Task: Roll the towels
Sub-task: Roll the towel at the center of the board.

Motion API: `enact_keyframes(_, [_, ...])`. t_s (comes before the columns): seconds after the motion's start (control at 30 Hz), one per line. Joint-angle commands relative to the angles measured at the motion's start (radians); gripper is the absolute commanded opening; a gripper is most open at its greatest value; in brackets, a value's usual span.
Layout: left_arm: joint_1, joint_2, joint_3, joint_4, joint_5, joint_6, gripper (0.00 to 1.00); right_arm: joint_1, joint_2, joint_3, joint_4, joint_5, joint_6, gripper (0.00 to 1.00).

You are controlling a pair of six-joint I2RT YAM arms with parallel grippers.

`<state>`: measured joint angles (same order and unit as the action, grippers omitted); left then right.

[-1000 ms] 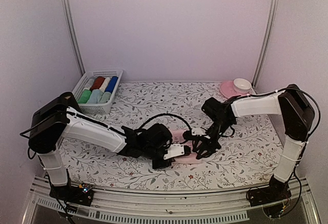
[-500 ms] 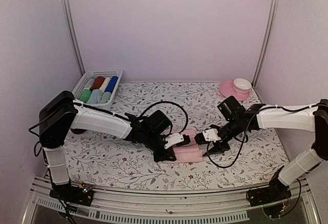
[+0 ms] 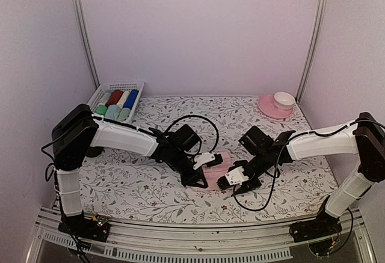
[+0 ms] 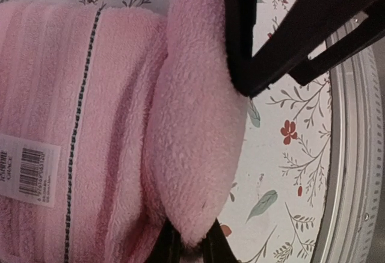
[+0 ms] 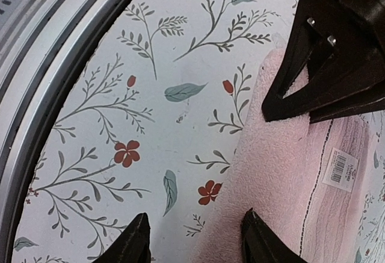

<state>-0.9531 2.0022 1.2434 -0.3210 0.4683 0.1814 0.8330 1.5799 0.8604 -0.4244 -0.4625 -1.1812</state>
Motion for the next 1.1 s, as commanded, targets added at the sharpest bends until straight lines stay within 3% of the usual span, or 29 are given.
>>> enact_keyframes(0.0, [0.012,0.06,-0.02,-0.083,-0.002,-0.005,0.08,0.007,0.032,-0.013,0.069,0.096,0.039,0.5])
enact_keyframes(0.2, [0.019,0.057,-0.029,-0.087,0.004,0.005,0.08,0.008,0.047,-0.024,0.128,0.156,0.07,0.49])
enact_keyframes(0.37, [0.023,0.054,-0.016,-0.096,-0.005,0.01,0.14,0.007,0.078,-0.022,0.145,0.196,0.085,0.46])
enact_keyframes(0.47, [0.029,0.042,0.002,-0.107,-0.023,0.012,0.21,0.008,0.102,-0.014,0.145,0.208,0.093,0.43])
enact_keyframes(0.7, [0.032,-0.023,0.031,-0.108,-0.089,0.012,0.48,0.008,0.146,0.004,0.146,0.246,0.117,0.3])
enact_keyframes(0.87, [0.026,-0.151,-0.036,-0.017,-0.169,0.009,0.54,0.003,0.173,0.017,0.131,0.25,0.125,0.22])
enact_keyframes(1.07, [-0.042,-0.316,-0.223,0.188,-0.337,0.067,0.6,-0.024,0.209,0.072,0.028,0.154,0.136,0.2])
